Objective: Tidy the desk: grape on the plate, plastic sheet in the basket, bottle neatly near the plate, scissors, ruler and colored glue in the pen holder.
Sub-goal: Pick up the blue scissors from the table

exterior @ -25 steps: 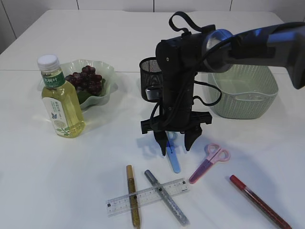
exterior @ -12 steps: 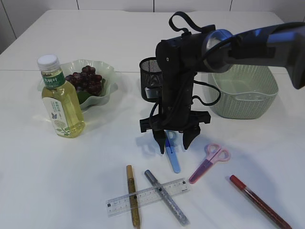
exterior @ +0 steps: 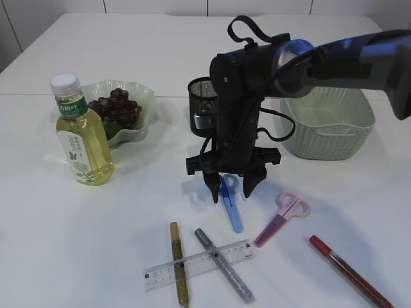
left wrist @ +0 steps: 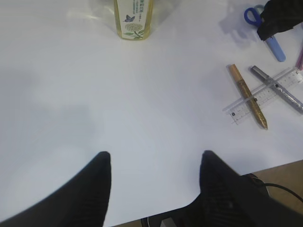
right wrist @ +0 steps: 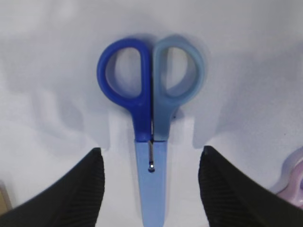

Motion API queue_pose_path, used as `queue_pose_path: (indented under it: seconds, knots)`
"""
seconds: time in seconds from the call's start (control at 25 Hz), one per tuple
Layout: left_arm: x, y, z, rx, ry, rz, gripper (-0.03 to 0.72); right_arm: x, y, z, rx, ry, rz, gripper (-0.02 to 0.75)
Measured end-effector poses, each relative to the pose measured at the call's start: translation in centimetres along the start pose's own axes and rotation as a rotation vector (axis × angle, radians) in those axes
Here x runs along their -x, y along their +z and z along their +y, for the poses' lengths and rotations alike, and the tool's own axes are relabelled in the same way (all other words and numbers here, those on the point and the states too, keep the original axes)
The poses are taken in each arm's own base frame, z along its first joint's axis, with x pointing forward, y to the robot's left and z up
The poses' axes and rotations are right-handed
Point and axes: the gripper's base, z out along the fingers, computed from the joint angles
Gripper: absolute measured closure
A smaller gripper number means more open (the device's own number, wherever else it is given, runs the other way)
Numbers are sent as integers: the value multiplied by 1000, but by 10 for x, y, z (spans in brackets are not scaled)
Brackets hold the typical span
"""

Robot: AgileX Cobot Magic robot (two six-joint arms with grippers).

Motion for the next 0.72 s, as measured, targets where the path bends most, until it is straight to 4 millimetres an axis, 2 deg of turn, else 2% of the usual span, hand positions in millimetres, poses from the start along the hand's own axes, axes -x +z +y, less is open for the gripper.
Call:
queue_pose_path:
  seconds: [0.72]
  knots:
    - [0, 0, 0, 0, 0, 0, 254, 1, 10, 0, -4, 2, 15, 247]
